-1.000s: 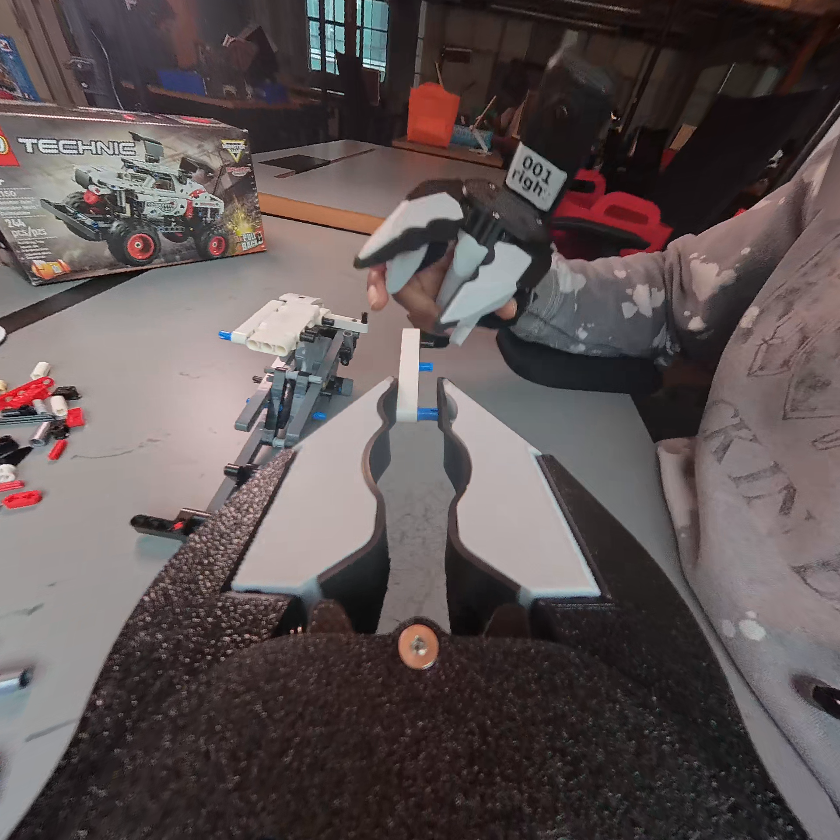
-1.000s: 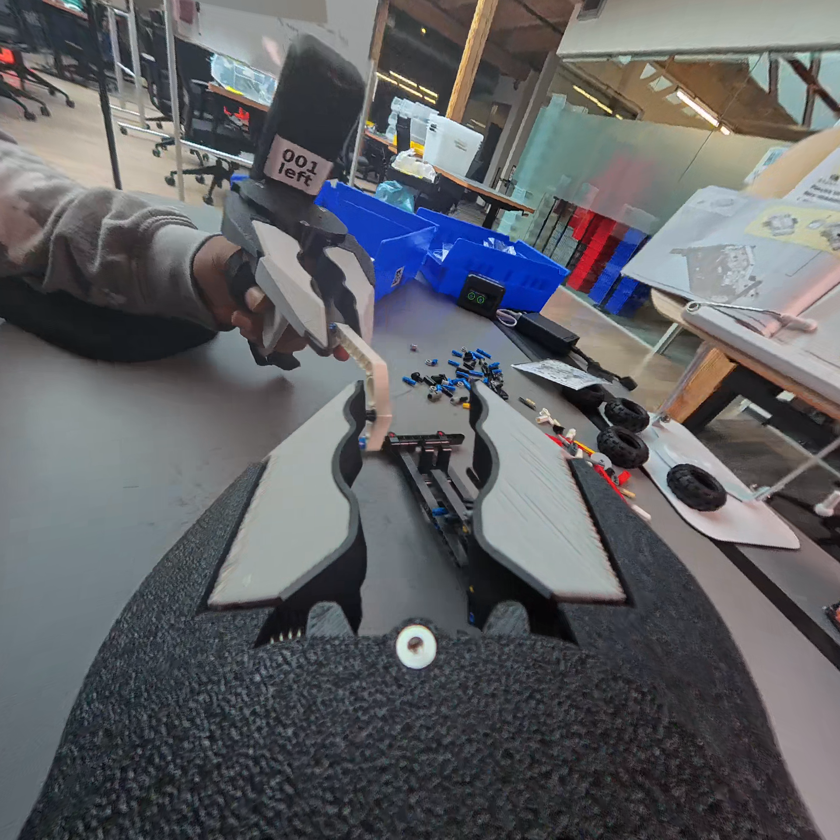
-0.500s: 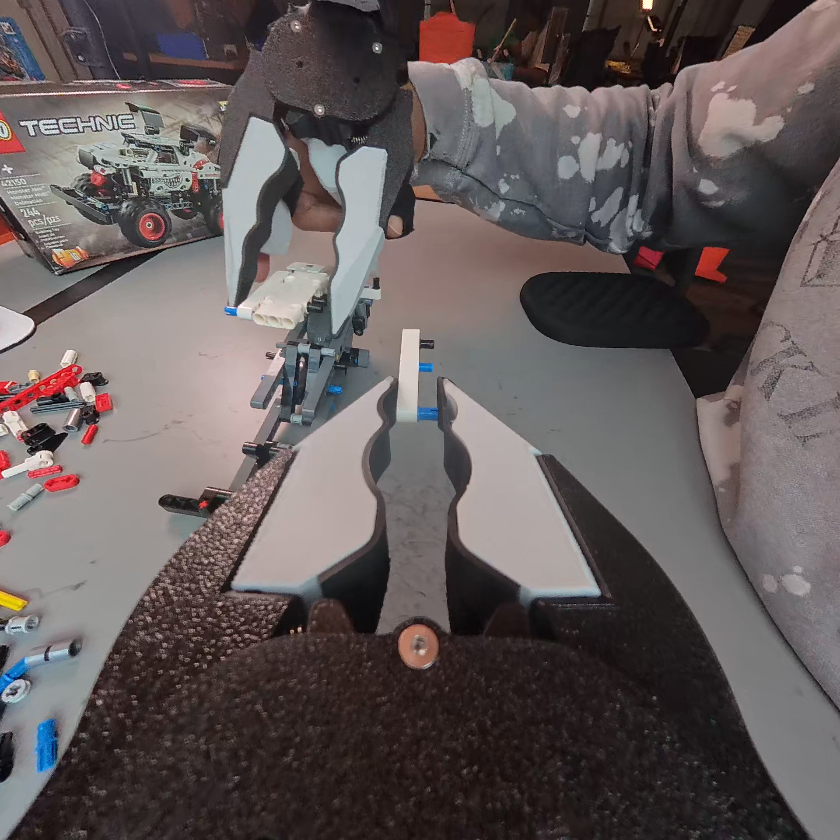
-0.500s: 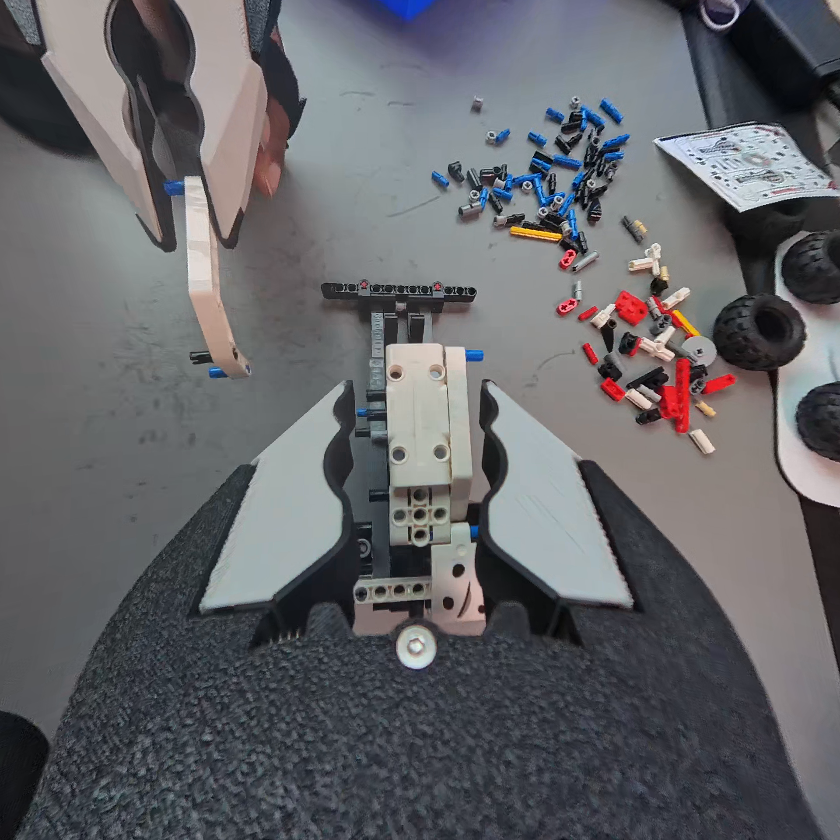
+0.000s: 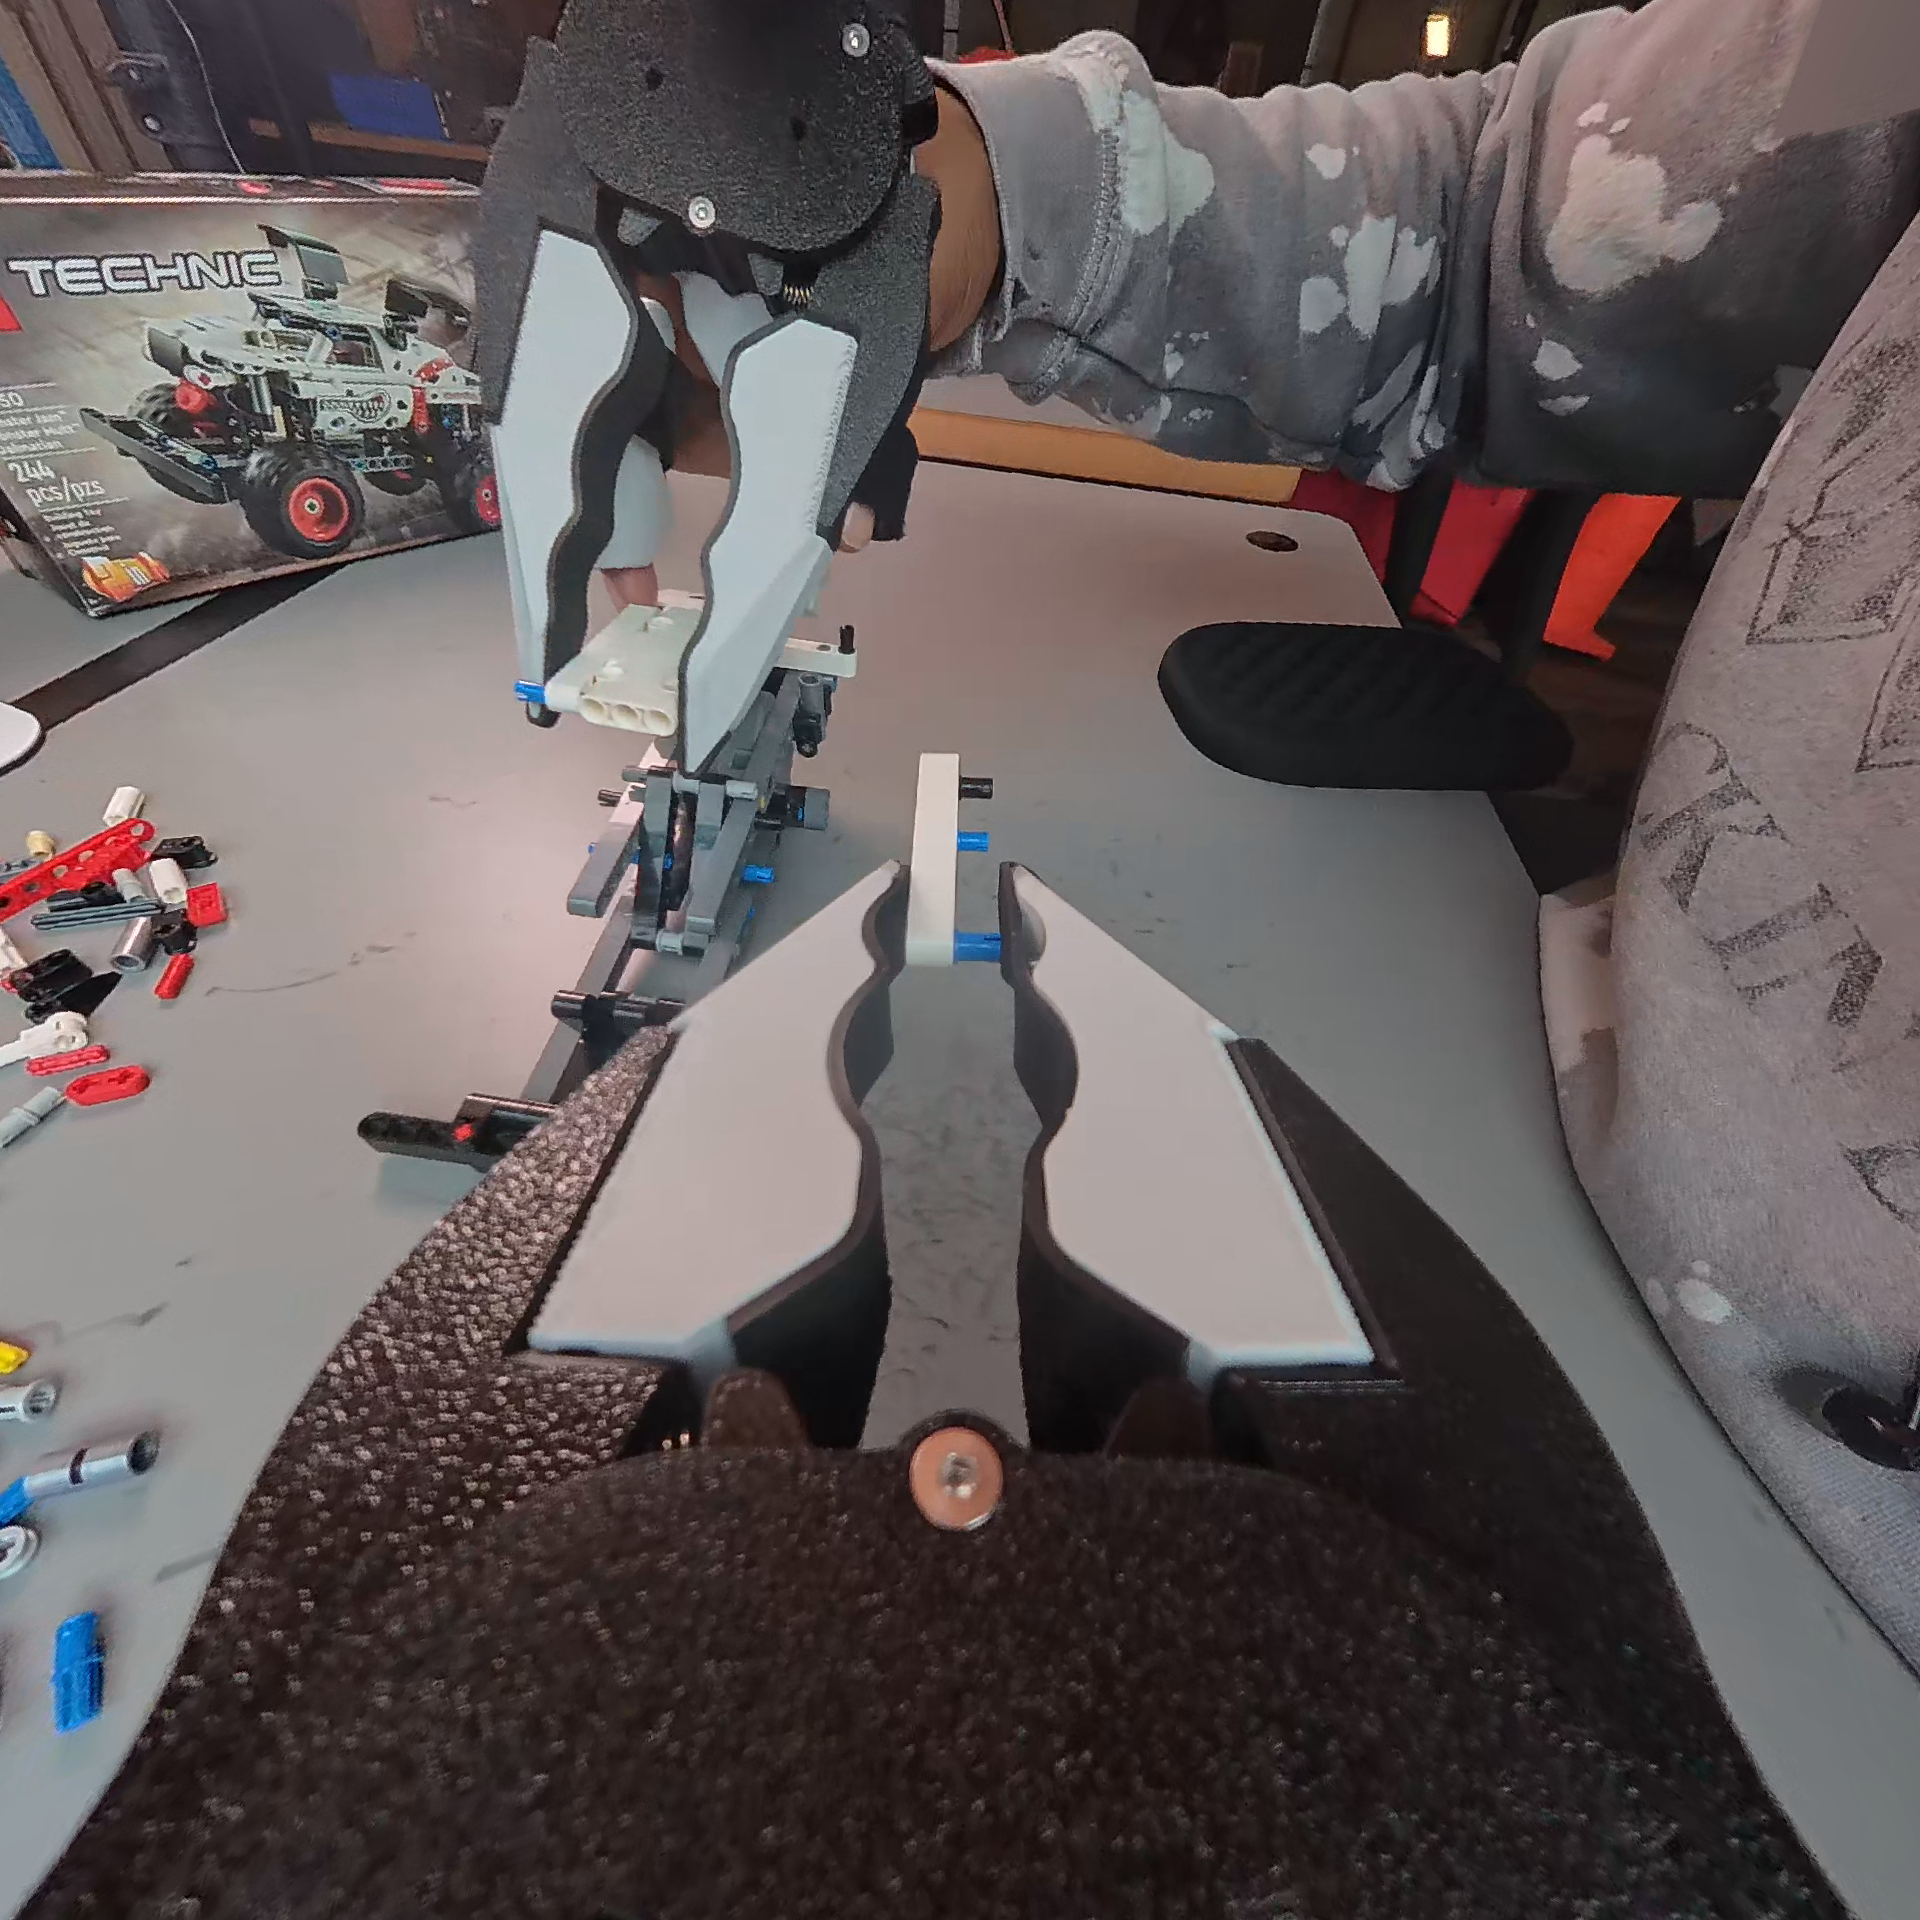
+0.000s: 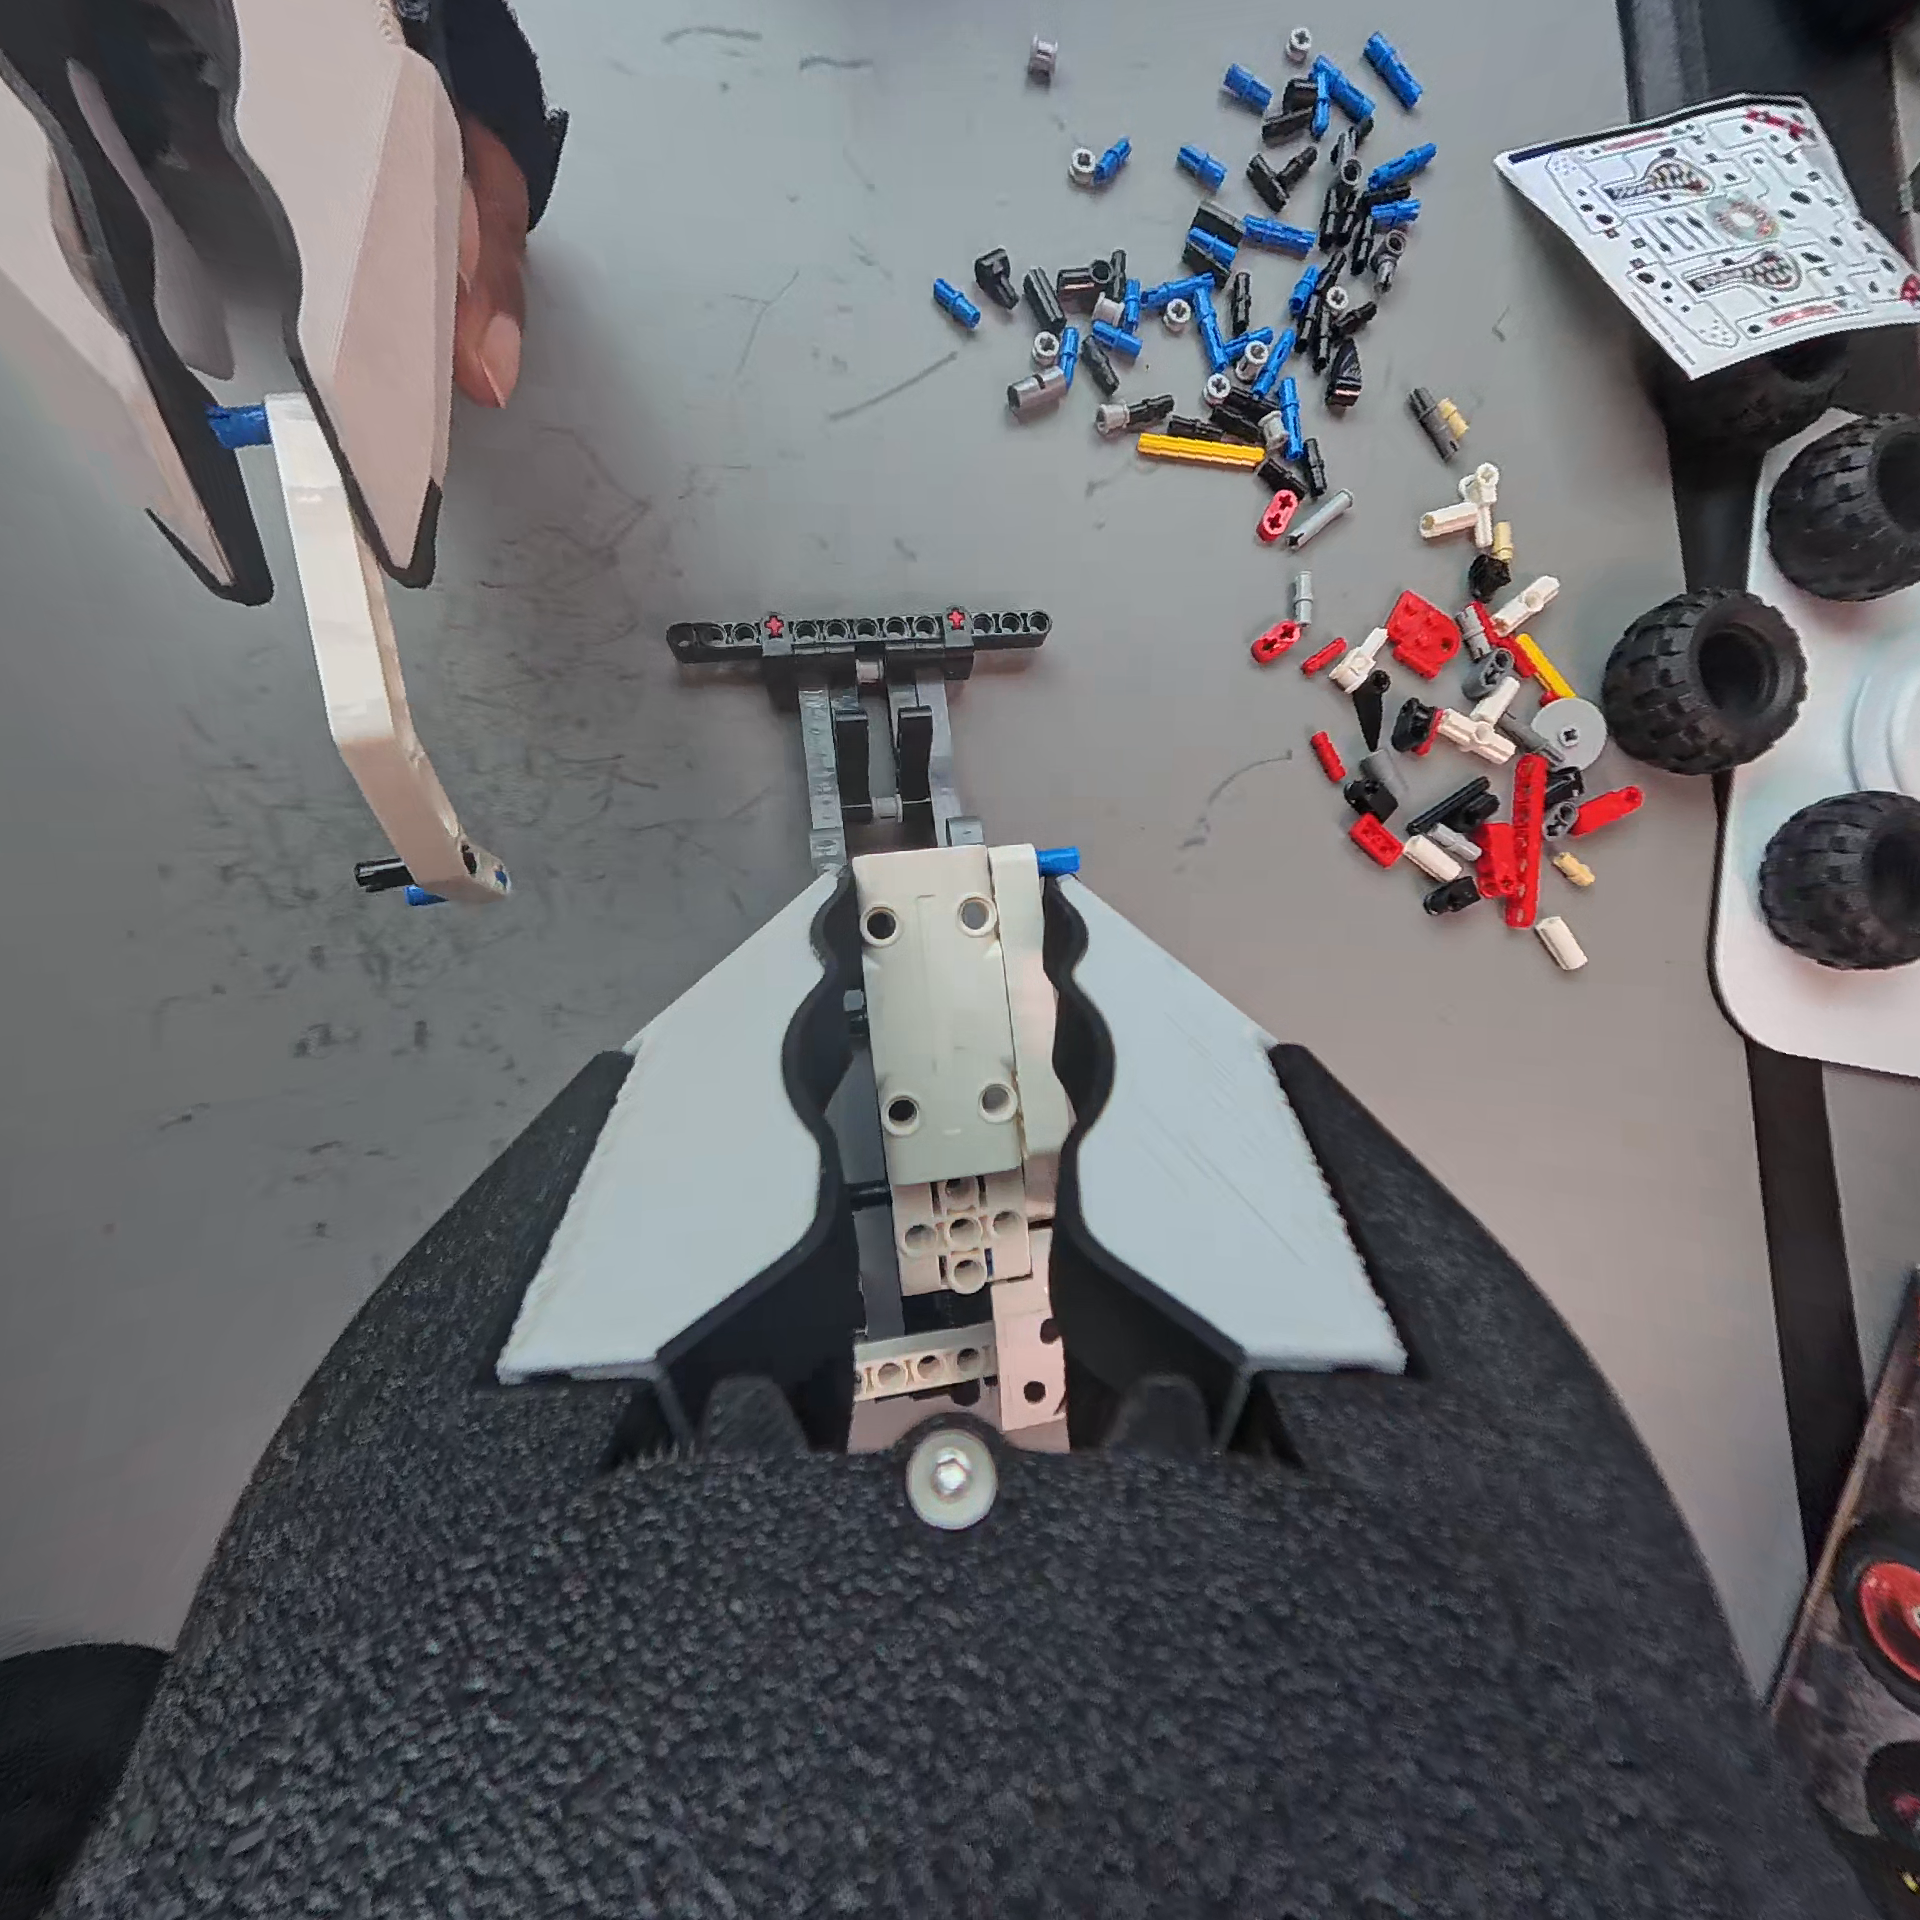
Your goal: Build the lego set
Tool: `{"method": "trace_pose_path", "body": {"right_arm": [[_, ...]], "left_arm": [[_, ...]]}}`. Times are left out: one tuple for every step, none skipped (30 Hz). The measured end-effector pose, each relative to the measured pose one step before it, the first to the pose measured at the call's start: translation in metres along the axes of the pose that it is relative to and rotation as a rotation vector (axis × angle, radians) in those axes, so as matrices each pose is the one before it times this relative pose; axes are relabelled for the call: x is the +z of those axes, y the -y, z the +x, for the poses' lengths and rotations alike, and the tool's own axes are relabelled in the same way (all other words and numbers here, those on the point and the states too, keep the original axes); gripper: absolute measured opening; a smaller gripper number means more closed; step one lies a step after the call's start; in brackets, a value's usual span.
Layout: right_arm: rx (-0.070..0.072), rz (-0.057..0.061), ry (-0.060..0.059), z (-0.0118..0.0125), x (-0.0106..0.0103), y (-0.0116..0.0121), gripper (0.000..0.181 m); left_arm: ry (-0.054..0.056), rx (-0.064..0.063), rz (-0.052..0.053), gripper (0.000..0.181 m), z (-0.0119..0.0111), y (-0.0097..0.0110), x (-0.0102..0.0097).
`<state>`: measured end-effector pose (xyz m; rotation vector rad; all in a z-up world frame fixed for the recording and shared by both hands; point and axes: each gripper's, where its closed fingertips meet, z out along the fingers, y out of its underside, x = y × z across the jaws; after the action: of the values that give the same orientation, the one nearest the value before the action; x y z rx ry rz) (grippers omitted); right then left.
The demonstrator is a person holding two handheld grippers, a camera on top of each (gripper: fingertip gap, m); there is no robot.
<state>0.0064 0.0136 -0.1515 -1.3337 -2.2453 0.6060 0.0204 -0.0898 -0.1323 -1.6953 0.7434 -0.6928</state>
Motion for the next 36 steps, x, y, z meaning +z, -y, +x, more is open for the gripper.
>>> {"method": "trace_pose_path", "body": {"right_arm": [[-0.0034,0.0004,0.0055,-0.00163,-0.00013,0.00014,0.034],[-0.0054,-0.001,-0.0004,-0.00086,0.00011,-0.00006,0.034],[0.0,-0.0018,-0.0023,-0.00018,-0.00004,-0.00016,0.034],[0.0042,-0.001,0.006,-0.00105,-0.00025,0.00011,0.033],[0.0002,-0.0027,0.0105,-0.00166,-0.00047,-0.00019,0.033],[-0.0016,0.002,0.01,-0.0019,-0.00019,0.0005,0.033],[-0.0062,0.0006,0.0041,-0.00154,0.00043,0.00009,0.034],[-0.0017,-0.002,-0.0134,0.00088,0.0005,0.00021,0.034],[0.0107,0.007,-0.0194,0.00243,0.00024,0.00174,0.034],[-0.001,0.021,-0.0062,0.00036,-0.00014,0.00249,0.036],[-0.0062,0.0156,-0.0004,-0.00004,-0.00165,0.0011,0.054],[-0.0037,0.015,0.0146,-0.00109,-0.00381,0.00083,0.071],[-0.0011,0.0335,0.0255,-0.0021,-0.00673,0.00212,0.074],[0.0023,0.0299,0.0184,-0.00077,-0.00762,0.00079,0.076],[-0.0096,0.0109,0.019,-0.00095,-0.00747,-0.00381,0.077],[-0.0024,-0.0128,-0.0108,0.00417,-0.00599,-0.0086,0.078],[0.0003,-0.0361,-0.0298,0.00734,-0.00334,-0.01313,0.079],[0.0011,-0.0419,-0.0085,0.00358,-0.00056,-0.01487,0.083],[0.0126,-0.0338,-0.0018,0.0021,0.00219,-0.0133,0.083],[0.0135,-0.0223,0.0018,0.00081,0.0045,-0.0102,0.084],[0.0097,-0.0111,0.0165,-0.00242,0.00576,-0.00674,0.079],[0.0073,0.0048,0.032,-0.00596,0.00562,-0.00214,0.068],[0.0034,0.0149,0.0154,-0.00455,0.00513,0.0019,0.064],[-0.0015,0.0246,-0.0015,-0.00234,0.00236,0.00566,0.059],[0.0009,0.0167,0.0056,-0.00346,0.00131,0.00611,0.052],[-0.0104,0.0063,0.015,-0.00649,0.00293,0.0046,0.052],[-0.0123,0.0101,0.009,-0.00667,0.0039,0.00511,0.052],[-0.0033,0.0098,0.01,-0.00674,0.00397,0.00568,0.052],[-0.0085,0.0091,0.0072,-0.00635,0.00379,0.00532,0.052],[-0.0094,0.0091,-0.001,-0.00485,0.00313,0.00491,0.052],[-0.0061,0.0111,-0.0073,-0.00369,0.00283,0.00461,0.053],[-0.0071,0.0128,-0.0126,-0.00242,0.00219,0.00393,0.054],[-0.0072,0.0113,-0.0073,-0.00249,0.00079,0.00264,0.059],[-0.0076,0.001,-0.0088,-0.00109,-0.00122,0.00021,0.068],[-0.0128,0.002,-0.023,0.00189,-0.00375,-0.00118,0.074],[-0.0069,0.0196,-0.0216,0.00198,-0.00619,0.00006,0.077]], "left_arm": [[-0.0013,-0.0034,0.0018,0.017,-0.00013,0.00025,-0.00007],[-0.0008,-0.0035,0.0016,0.017,-0.00026,0.00011,-0.00014],[-0.0009,-0.0029,0.0018,0.017,-0.00006,0.00012,-0.00017],[-0.0007,-0.0019,0.0011,0.017,-0.00004,0.00004,-0.00007],[-0.0006,-0.0009,0.0003,0.017,0.00001,-0.00007,-0.00011],[0.0,-0.0003,0.0003,0.017,0.00001,-0.00005,0.00004],[0.0005,-0.0001,0.0006,0.017,-0.00012,0.00007,-0.00004],[0.0001,-0.0009,0.0008,0.017,-0.00009,-0.00001,-0.00008],[0.0005,-0.0015,0.0013,0.017,-0.00022,0.00017,-0.00008],[0.0008,-0.0013,0.0017,0.017,-0.00035,0.00021,-0.00013],[0.0014,-0.0008,0.0015,0.017,-0.00031,0.00025,-0.00028],[0.0031,-0.0001,0.0024,0.017,-0.00043,0.00043,-0.00036],[0.0038,0.0003,0.0015,0.017,-0.00054,0.00028,-0.00056],[0.0045,0.0003,0.0003,0.017,-0.00081,0.00004,-0.00051],[0.0049,0.0,0.0017,0.017,-0.00098,0.00023,-0.00056],[0.003,-0.0018,0.0022,0.017,-0.00096,0.00026,-0.00033],[0.0033,-0.0022,0.0021,0.017,-0.00121,0.00035,-0.00001],[0.0062,-0.0007,0.0027,0.017,-0.0016,0.00036,0.00021],[0.0049,-0.0002,0.0027,0.017,-0.00146,0.00051,0.00047],[0.0022,-0.0006,0.004,0.017,-0.00094,0.00074,0.00085],[0.0007,-0.0007,0.008,0.017,-0.00055,0.00143,0.00083],[-0.0005,-0.0009,0.0106,0.017,-0.00006,0.00206,0.00097],[-0.0042,-0.0012,0.0119,0.017,0.00065,0.00239,0.0009],[-0.0071,-0.0024,0.0105,0.017,0.0012,0.00211,0.0009],[-0.0071,-0.0023,0.0048,0.017,0.00141,0.00107,0.00114],[-0.0033,0.0022,-0.0027,0.017,0.00112,-0.00004,0.00132],[0.0006,0.0103,-0.0051,0.017,0.00125,-0.00056,0.00129],[-0.0016,0.0141,-0.0057,0.017,0.00206,-0.00056,0.00138],[-0.0046,0.0122,-0.0051,0.017,0.00256,-0.00033,0.00133],[-0.0042,0.0085,-0.0036,0.017,0.00227,-0.00019,0.00121],[-0.0025,0.0057,-0.0037,0.017,0.00166,-0.00026,0.00117],[0.0005,0.0047,-0.0046,0.017,0.00096,-0.0005,0.00088],[0.0002,0.0042,-0.0051,0.017,0.00077,-0.00057,0.00067],[-0.0004,0.0031,-0.0029,0.017,0.00071,-0.00036,0.00024],[0.0018,0.0019,-0.0036,0.017,0.0001,-0.00049,-0.00013],[0.0037,0.0014,-0.0031,0.017,-0.00025,-0.00068,-0.00035]]}}
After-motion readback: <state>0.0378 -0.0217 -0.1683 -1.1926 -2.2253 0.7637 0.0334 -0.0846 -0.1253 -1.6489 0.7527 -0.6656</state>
